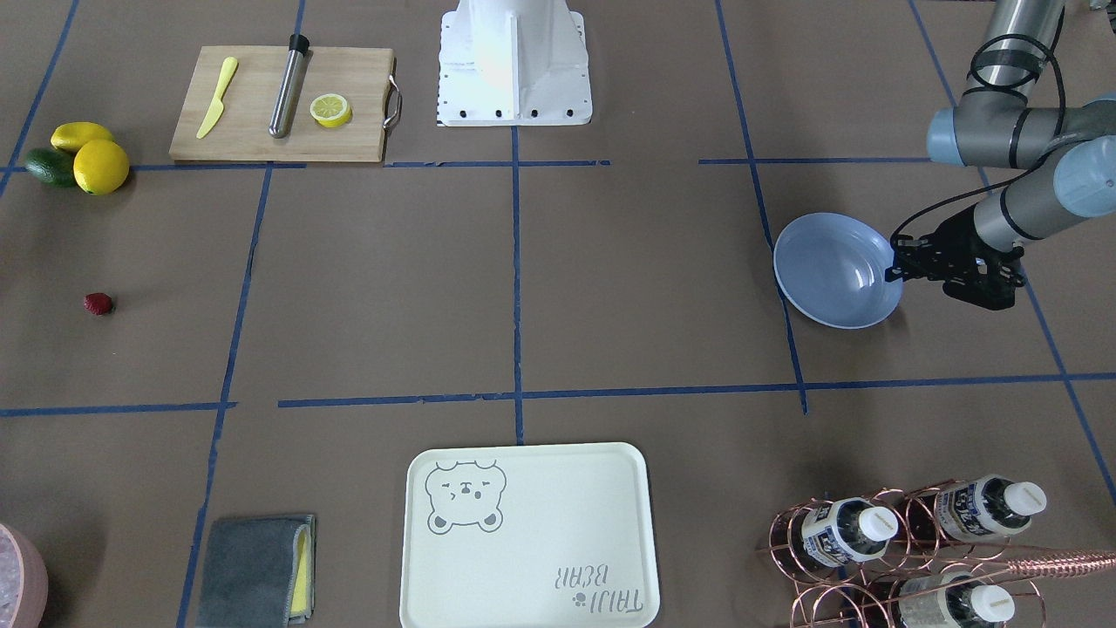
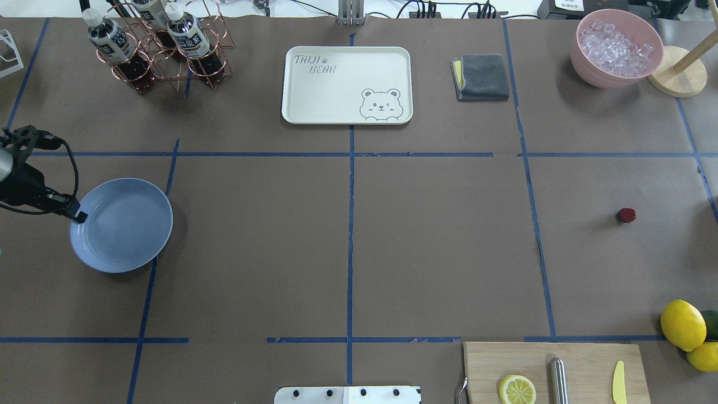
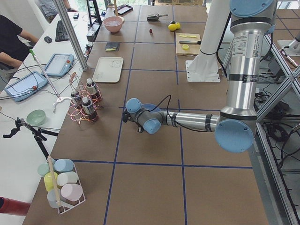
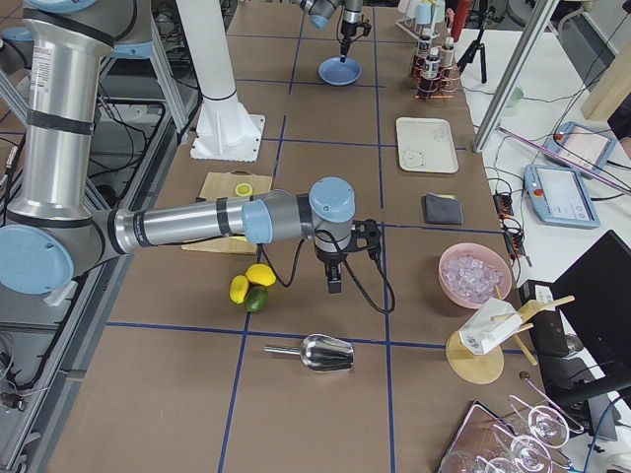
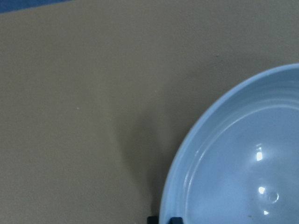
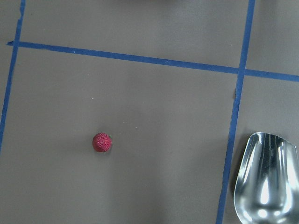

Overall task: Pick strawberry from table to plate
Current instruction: 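Lower the left gripper to the rim of the light blue plate, then grip the plate rim with the left gripper and slide it toward the table center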

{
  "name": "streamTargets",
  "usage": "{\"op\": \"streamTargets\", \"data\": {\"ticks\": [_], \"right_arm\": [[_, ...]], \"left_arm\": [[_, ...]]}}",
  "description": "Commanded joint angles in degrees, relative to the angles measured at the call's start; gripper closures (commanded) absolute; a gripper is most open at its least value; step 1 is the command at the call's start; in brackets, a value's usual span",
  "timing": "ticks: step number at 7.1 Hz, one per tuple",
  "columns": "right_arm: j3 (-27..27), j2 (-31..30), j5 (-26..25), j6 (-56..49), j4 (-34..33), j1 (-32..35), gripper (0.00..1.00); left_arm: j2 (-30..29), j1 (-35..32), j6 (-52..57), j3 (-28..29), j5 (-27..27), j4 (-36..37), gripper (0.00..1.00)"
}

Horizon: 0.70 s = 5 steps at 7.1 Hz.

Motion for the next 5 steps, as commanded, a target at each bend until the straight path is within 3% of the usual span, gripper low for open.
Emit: {"op": "streamTargets", "data": {"ticks": [1,4,5], "right_arm": [[0.0,0.0,1.7,0.2,0.0,0.0,0.0],[0.0,0.0,3.4,0.4,-0.1,0.0,0.0],[0.0,0.0,3.8,0.4,-0.1,0.0,0.0]], "left_arm": [[-3.6,0.2,-15.8,-7.7,-0.3,-0.1,1.0],[-16.6,12.2,-41.9,-5.9,1.0,-7.4,1.0],[-22.6,16.1,-47.2,-3.1,6.1,-7.3,1.0]]}}
